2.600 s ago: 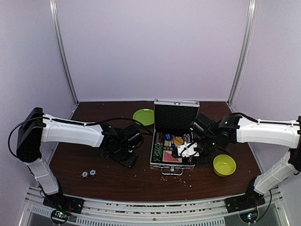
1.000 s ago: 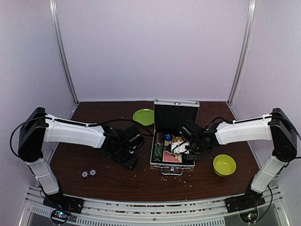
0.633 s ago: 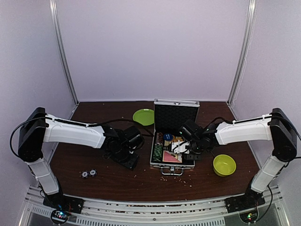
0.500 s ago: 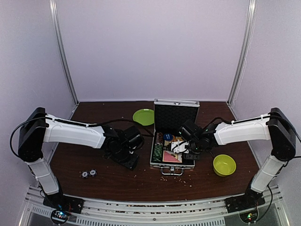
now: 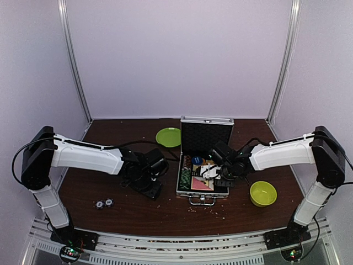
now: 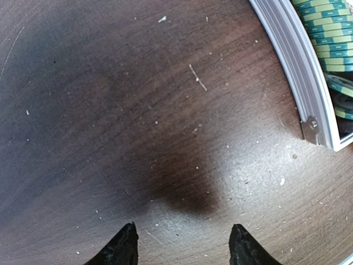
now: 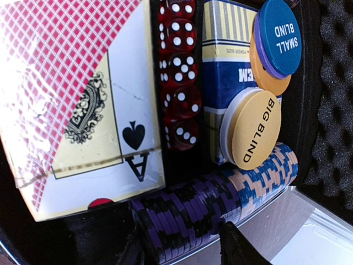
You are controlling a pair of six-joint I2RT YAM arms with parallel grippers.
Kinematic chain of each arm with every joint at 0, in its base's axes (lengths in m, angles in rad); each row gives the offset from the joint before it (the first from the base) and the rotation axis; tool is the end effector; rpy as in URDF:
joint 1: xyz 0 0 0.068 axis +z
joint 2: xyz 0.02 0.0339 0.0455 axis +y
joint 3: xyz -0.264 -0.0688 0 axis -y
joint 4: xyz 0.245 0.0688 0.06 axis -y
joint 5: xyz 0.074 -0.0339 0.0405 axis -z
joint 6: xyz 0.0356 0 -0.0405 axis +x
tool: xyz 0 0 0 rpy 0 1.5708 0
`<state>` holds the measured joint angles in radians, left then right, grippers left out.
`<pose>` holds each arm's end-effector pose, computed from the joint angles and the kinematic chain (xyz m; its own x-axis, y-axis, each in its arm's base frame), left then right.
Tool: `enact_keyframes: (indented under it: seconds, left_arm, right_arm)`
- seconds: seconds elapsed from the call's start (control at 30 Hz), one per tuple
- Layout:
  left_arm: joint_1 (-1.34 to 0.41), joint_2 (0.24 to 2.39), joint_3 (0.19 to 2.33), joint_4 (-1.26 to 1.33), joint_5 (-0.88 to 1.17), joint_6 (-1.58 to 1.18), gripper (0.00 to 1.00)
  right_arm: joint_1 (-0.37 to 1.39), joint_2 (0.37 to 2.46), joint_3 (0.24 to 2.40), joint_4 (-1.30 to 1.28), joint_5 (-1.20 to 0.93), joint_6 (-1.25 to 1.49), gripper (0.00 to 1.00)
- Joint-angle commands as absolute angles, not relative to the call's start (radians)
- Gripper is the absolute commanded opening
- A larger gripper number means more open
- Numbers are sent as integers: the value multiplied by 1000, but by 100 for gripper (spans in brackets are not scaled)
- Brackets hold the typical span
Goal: Pack up texas hold em set
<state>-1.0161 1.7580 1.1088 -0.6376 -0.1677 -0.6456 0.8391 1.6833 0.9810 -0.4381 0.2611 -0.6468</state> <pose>0.1795 -0.2784 0.1678 -0.8933 0.3154 -0.3202 0.3456 0.9375 -0.0406 0.2211 0.2324 0.1649 -0.0947 -0.9769 -0.1916 -0.8821 0.1716 -0.4387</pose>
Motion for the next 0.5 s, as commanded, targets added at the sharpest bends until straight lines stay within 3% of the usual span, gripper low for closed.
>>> enact_keyframes:
  seconds: [0.0, 0.47]
  left_arm:
    - [-1014, 1734, 1097, -617, -166, -655, 59]
    - [-939, 1568, 1015, -841, -193, -691, 65]
  right_arm:
    - [810, 1697, 986, -397, 328, -629, 47]
    - [807, 1472, 1028, -703, -46, -605, 58]
